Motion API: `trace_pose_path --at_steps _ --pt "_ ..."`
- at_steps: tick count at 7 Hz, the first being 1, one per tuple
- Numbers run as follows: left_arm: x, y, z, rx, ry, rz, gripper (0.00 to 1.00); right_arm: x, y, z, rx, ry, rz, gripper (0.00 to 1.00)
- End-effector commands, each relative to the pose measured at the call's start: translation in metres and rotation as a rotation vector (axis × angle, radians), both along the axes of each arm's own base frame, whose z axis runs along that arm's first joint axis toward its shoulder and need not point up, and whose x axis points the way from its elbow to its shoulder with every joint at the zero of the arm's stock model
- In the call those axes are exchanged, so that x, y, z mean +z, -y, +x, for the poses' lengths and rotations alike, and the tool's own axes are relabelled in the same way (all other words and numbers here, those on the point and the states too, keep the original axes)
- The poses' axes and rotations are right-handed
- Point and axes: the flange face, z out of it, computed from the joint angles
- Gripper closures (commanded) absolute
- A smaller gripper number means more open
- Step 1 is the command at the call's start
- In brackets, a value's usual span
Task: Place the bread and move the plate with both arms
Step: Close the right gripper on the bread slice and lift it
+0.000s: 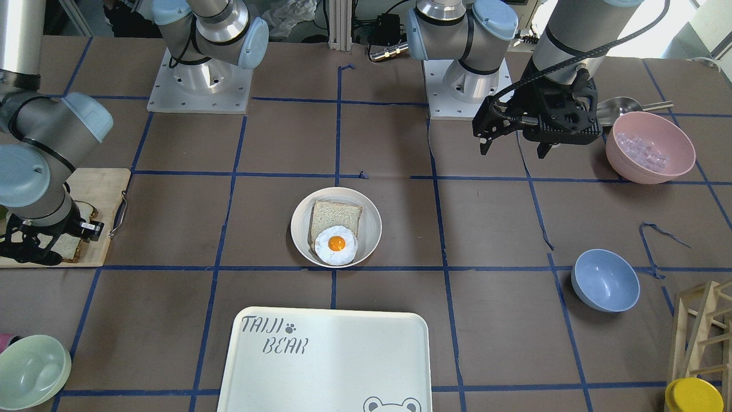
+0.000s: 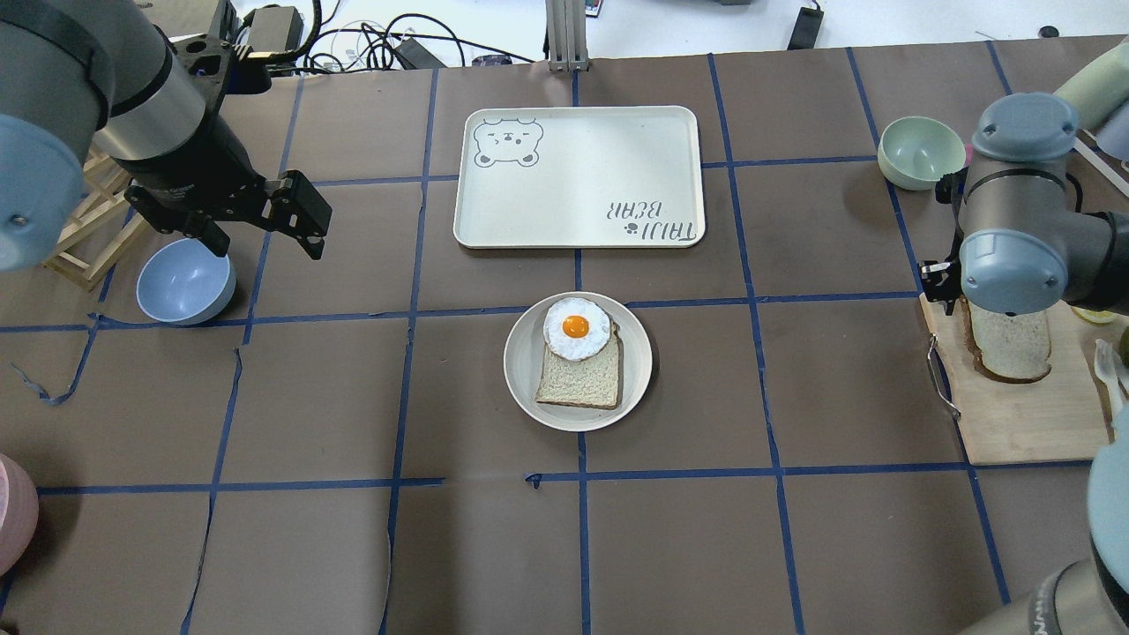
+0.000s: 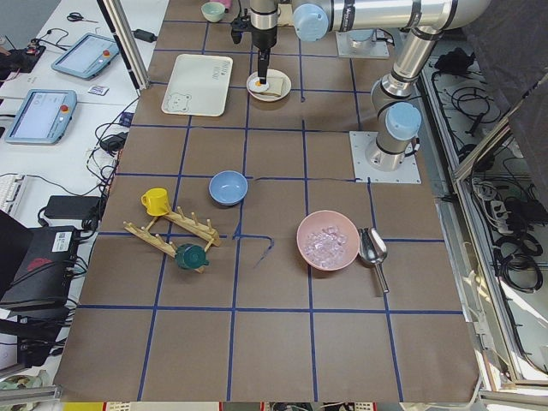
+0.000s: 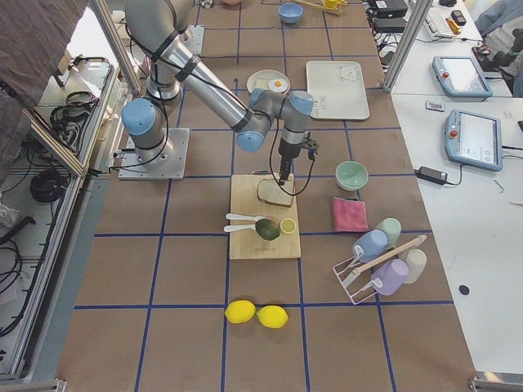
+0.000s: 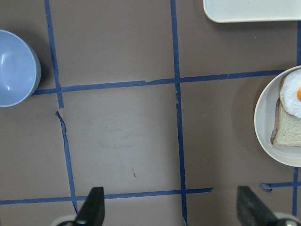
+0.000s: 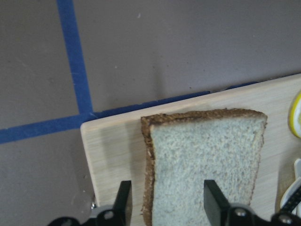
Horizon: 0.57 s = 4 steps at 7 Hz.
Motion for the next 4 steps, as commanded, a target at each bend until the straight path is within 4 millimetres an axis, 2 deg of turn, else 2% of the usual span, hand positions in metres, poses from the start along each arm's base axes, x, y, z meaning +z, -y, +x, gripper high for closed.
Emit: trace_pose_path --at_steps 1,3,4 --pt "0.0003 0.0001 -0.0001 0.0 0.0 0.0 0.0 -0.0114 -0.011 -0.0032 -0.018 0.012 0.016 0.39" --pt "-0.0008 -0.0029 -0.0001 0.0 0.003 0.011 0.0 -0.0118 -0.0105 -0.002 -0.029 0.023 0.006 0.42" --pt "-0.0019 -0.0017 0.0 -0.002 0.003 0.011 0.0 -0.0122 -0.0109 -0.0019 -0.034 0.024 0.008 0.67"
